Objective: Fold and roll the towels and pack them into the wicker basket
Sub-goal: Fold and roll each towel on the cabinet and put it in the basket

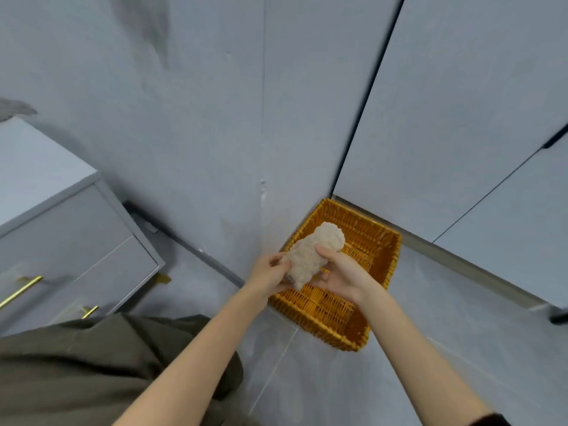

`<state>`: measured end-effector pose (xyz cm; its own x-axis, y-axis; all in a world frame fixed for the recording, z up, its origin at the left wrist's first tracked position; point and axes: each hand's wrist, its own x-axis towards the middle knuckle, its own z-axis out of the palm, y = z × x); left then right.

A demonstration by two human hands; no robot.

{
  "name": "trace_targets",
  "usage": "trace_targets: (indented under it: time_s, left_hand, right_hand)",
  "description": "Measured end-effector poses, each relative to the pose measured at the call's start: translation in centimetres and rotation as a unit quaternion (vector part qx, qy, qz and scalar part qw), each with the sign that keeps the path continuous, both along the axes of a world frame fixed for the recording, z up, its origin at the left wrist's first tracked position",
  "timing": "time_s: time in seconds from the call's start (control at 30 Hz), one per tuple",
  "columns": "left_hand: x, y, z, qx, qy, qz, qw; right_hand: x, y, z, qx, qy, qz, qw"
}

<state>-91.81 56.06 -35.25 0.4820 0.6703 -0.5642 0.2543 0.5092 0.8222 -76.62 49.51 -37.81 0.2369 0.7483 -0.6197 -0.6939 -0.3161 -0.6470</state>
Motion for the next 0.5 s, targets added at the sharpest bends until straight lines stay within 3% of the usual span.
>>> trace_targets:
  time_s: [0.1,0.27,0.5]
  left_hand:
    - [0.4,1.4,-3.3,0.021,0.042,-0.028,0.999]
    - [0.0,3.6,-8.7,0.143,0.173,-0.121,0.967]
    - [-1.6,4.3,-14.1,0.169,0.196,-0.249,0.933]
  right_hand:
    - [0.4,1.4,-3.0,-0.030,-0.011,-0.040,0.999]
    - [2.2,4.4,-9.0,-0.098,-0.027,-0.081,0.992]
    - [2.0,6.6,-20.3,-0.229,-0.006,-0.067,0.971]
